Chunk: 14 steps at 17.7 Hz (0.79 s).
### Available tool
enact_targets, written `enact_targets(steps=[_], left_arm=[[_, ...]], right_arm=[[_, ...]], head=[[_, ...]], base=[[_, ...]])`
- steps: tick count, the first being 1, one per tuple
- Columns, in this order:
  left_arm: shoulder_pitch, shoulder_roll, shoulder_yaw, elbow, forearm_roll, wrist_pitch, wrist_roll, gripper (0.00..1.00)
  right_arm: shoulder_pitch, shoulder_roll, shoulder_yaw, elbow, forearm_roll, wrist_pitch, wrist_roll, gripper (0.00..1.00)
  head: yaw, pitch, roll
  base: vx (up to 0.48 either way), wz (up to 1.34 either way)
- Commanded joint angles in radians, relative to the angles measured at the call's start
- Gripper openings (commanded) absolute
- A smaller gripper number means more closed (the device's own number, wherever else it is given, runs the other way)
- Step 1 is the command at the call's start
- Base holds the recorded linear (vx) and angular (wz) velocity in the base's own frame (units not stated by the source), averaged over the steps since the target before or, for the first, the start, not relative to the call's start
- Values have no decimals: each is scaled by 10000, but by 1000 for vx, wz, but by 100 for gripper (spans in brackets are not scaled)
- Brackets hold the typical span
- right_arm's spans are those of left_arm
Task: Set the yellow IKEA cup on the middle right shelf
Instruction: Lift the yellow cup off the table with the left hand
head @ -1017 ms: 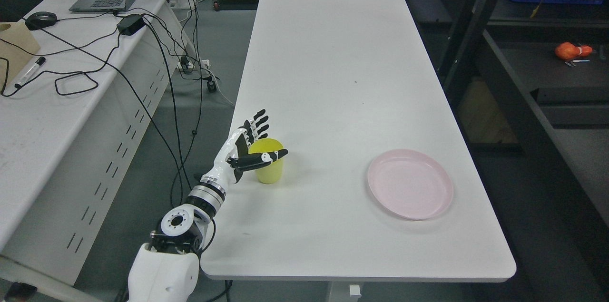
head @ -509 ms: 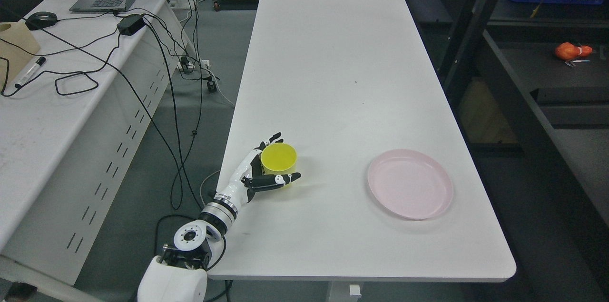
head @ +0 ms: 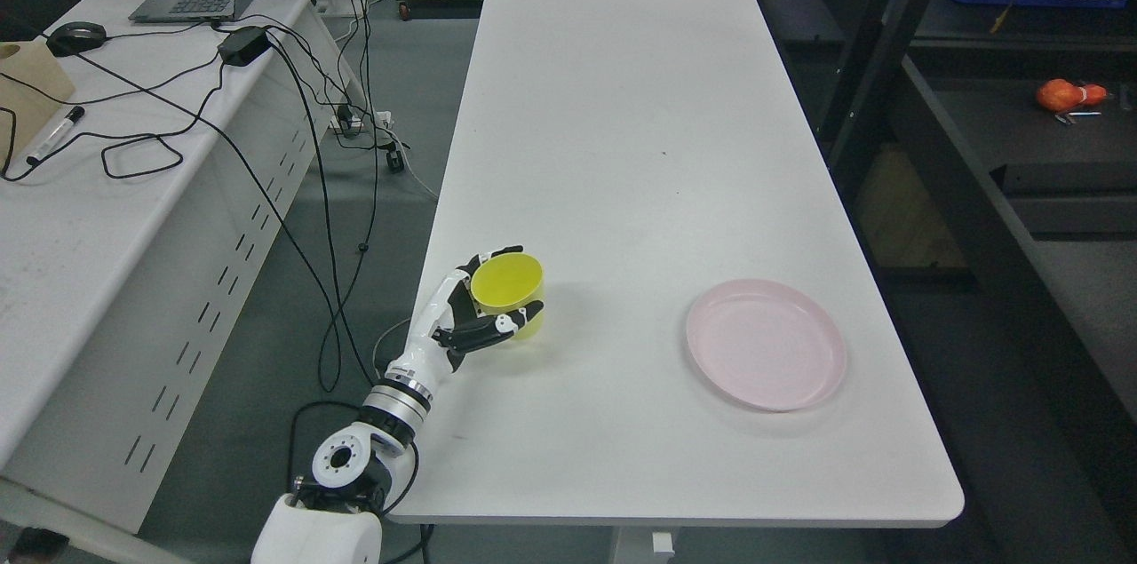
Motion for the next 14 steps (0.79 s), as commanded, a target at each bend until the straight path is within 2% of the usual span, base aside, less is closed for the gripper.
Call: enact_targets(steps=[1, 5, 9, 14], left_arm=[[729, 174, 678, -918, 964, -658, 22, 0], [1497, 174, 1278, -2811, 1270, -658, 22, 0], [2370, 174, 1172, -3746, 1317, -658, 22, 0], [2894, 174, 834, -4024, 1317, -827, 22, 1]], right_arm=[[139, -175, 168, 0, -245, 8, 5, 99], [139, -175, 168, 0, -245, 8, 5, 99], [139, -175, 168, 0, -245, 8, 5, 99], [139, -175, 168, 0, -245, 8, 5, 99]], head=[[0, 0, 0], [0, 0, 0], [0, 0, 0], [0, 0, 0]], base=[[0, 0], [0, 0], [-29, -14], [-139, -163]])
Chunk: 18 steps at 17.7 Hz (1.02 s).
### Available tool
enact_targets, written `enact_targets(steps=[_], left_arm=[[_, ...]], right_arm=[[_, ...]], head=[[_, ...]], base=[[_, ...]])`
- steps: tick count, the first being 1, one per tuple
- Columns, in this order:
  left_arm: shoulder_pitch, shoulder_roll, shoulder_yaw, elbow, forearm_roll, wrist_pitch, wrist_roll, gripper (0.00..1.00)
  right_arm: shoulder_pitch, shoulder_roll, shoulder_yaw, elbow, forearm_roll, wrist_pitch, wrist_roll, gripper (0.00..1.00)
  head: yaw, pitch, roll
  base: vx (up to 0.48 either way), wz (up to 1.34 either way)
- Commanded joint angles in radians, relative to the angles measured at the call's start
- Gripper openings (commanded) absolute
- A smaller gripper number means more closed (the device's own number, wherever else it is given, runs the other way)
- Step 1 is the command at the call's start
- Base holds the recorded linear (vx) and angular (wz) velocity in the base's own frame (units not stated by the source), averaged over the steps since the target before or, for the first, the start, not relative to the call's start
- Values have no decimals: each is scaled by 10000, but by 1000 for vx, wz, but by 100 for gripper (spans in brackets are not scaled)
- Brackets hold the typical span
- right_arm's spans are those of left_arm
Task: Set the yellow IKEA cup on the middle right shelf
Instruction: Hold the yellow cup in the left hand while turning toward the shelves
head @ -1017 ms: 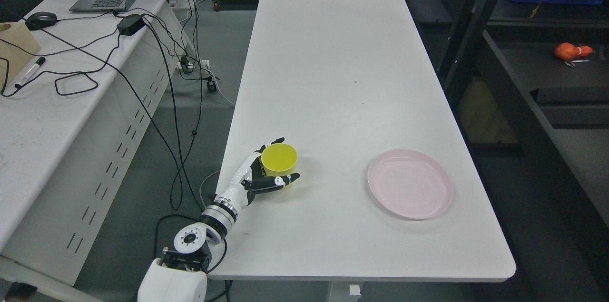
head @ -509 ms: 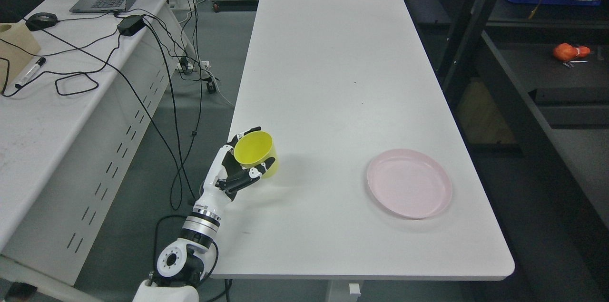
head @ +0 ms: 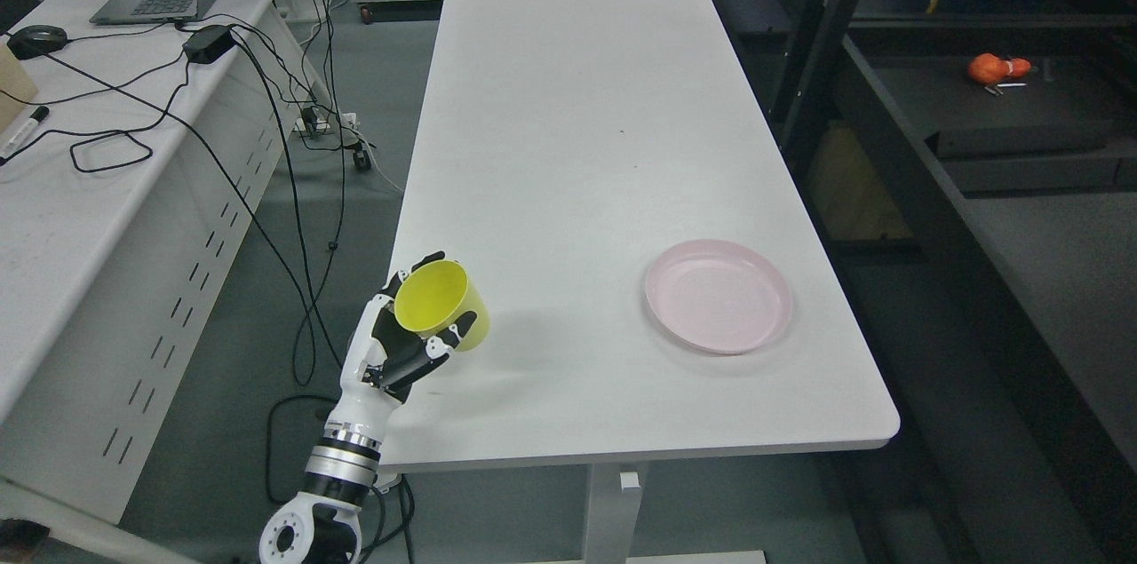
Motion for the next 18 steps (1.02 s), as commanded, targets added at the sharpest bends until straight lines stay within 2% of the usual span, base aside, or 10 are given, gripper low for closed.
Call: enact_targets(steps=[1, 18], left_arm=[[791, 175, 9, -1597, 102, -73, -6, 1], [1482, 175, -497, -2073, 102, -134, 9, 0]], right_arm=[[139, -175, 169, 1, -245, 8, 5, 99], [139, -175, 169, 1, -245, 8, 5, 99]], head=[[0, 0, 0], [0, 0, 0]], base=[[-250, -306], [-266, -503]])
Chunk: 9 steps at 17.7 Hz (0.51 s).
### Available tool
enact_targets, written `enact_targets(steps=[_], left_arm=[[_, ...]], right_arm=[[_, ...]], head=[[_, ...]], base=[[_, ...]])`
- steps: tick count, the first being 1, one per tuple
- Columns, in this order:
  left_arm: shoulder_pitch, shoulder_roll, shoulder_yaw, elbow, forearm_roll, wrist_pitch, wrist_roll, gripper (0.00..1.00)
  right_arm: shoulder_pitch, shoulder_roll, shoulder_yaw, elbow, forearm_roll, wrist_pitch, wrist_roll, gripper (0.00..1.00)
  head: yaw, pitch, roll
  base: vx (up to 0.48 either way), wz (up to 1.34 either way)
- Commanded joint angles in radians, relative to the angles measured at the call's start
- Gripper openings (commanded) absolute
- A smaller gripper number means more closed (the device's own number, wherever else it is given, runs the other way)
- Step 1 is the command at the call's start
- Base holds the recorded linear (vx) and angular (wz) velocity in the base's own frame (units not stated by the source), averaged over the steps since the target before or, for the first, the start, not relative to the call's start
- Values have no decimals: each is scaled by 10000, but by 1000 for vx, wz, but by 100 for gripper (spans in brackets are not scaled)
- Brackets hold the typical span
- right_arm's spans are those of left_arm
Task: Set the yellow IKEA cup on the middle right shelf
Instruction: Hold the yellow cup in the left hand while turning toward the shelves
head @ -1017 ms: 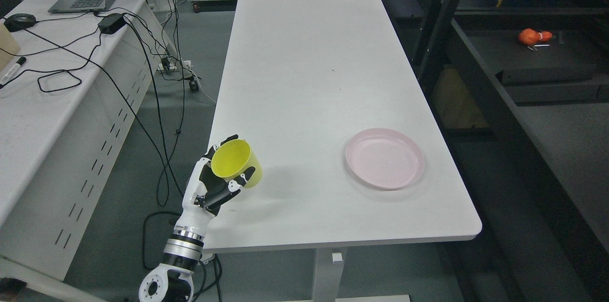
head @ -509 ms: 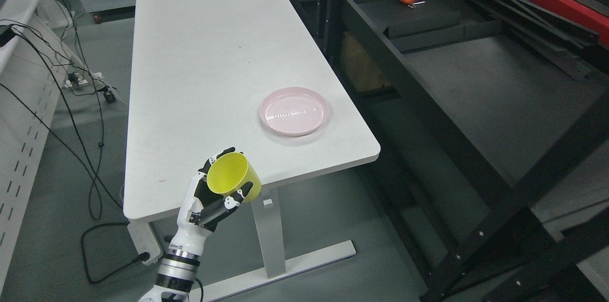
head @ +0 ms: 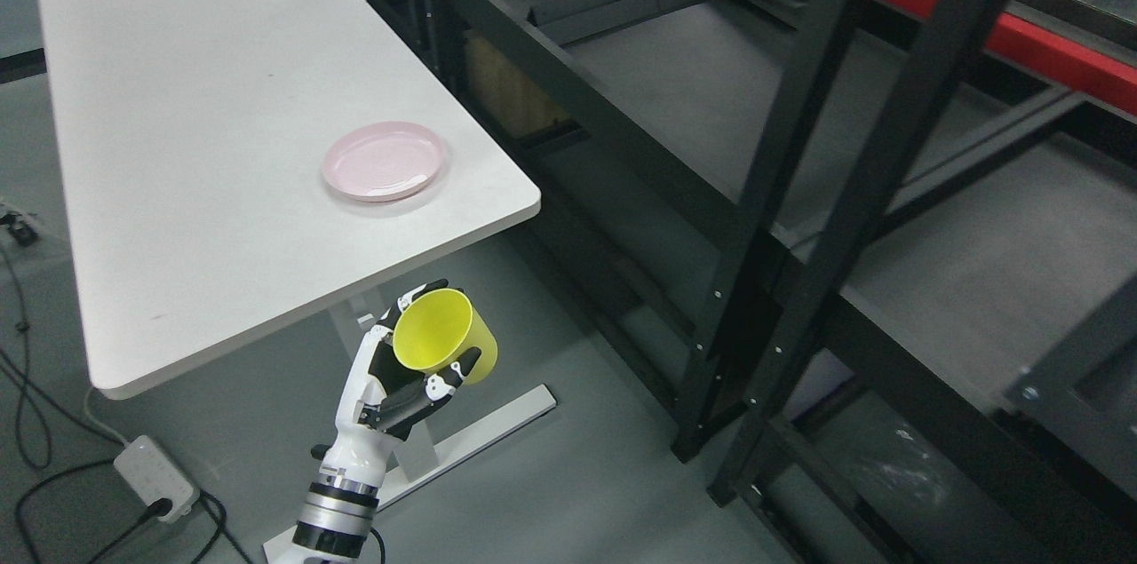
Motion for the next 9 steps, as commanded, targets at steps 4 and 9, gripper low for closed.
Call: enact_targets(steps=[4, 9], left_arm=[[117, 175, -173, -520, 2, 6, 9, 0], [117, 175, -173, -550, 2, 6, -6, 0]], right_arm=[[138, -175, 169, 1, -245, 8, 7, 99], [138, -175, 169, 1, -245, 8, 7, 99]], head=[[0, 0, 0], [0, 0, 0]], base=[[-284, -790], [-215, -998]])
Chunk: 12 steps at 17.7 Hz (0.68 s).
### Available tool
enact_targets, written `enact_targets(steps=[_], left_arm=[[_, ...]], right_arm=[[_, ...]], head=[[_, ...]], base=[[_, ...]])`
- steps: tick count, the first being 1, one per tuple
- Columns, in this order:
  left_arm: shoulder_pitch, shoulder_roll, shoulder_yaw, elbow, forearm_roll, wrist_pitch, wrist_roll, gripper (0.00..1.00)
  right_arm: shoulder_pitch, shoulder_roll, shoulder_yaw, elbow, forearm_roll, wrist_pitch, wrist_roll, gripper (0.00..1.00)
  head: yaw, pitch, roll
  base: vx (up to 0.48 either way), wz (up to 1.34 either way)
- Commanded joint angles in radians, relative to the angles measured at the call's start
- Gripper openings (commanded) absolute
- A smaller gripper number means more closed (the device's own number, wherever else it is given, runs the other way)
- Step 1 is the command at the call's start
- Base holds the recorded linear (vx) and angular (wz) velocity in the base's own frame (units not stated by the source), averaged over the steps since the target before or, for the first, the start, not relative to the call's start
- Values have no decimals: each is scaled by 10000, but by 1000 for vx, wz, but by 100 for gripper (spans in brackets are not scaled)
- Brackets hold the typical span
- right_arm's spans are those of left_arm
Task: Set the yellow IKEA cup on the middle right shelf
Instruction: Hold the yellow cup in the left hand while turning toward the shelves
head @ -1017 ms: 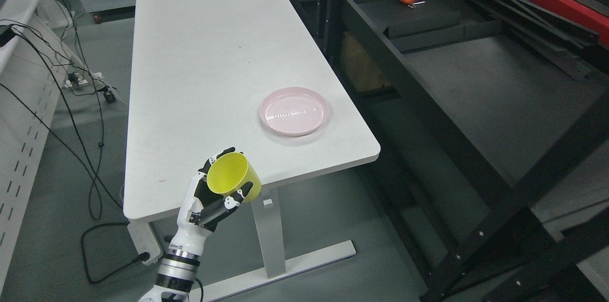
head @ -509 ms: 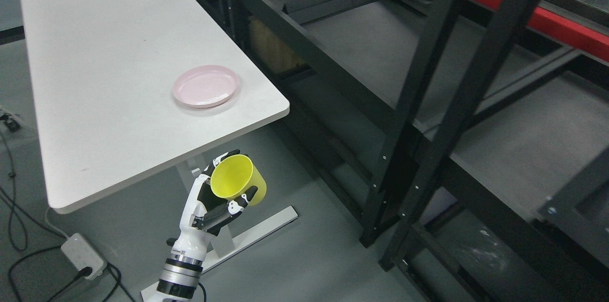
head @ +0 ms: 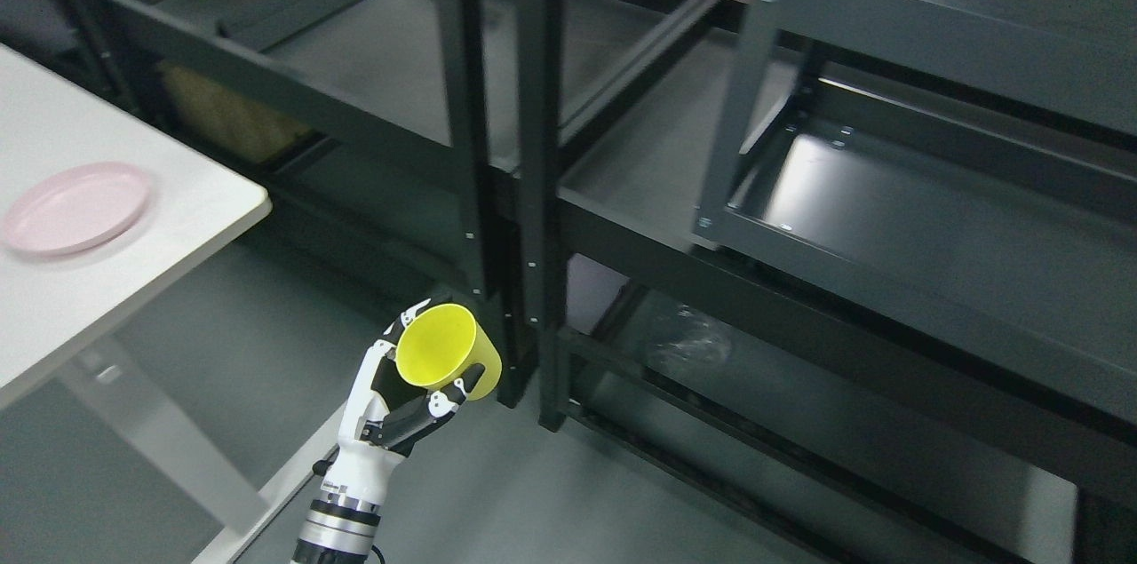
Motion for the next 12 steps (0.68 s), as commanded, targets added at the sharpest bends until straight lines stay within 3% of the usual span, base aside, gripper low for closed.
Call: enact_targets(steps=[1, 7, 12], left_arm=[[-228, 175, -88, -289, 0, 8, 9, 0], [-228, 175, -226, -350, 0, 8, 9, 1], [-228, 175, -364, -443, 0, 8, 9, 1]], right_arm=[[138, -174, 169, 0, -245, 8, 9, 99], [138, -174, 169, 0, -245, 8, 9, 99], [138, -174, 169, 0, -245, 8, 9, 99]], head=[[0, 0, 0], [0, -2, 0], [0, -6, 0]], base=[[-189, -1026], [-144, -922], [-80, -546]])
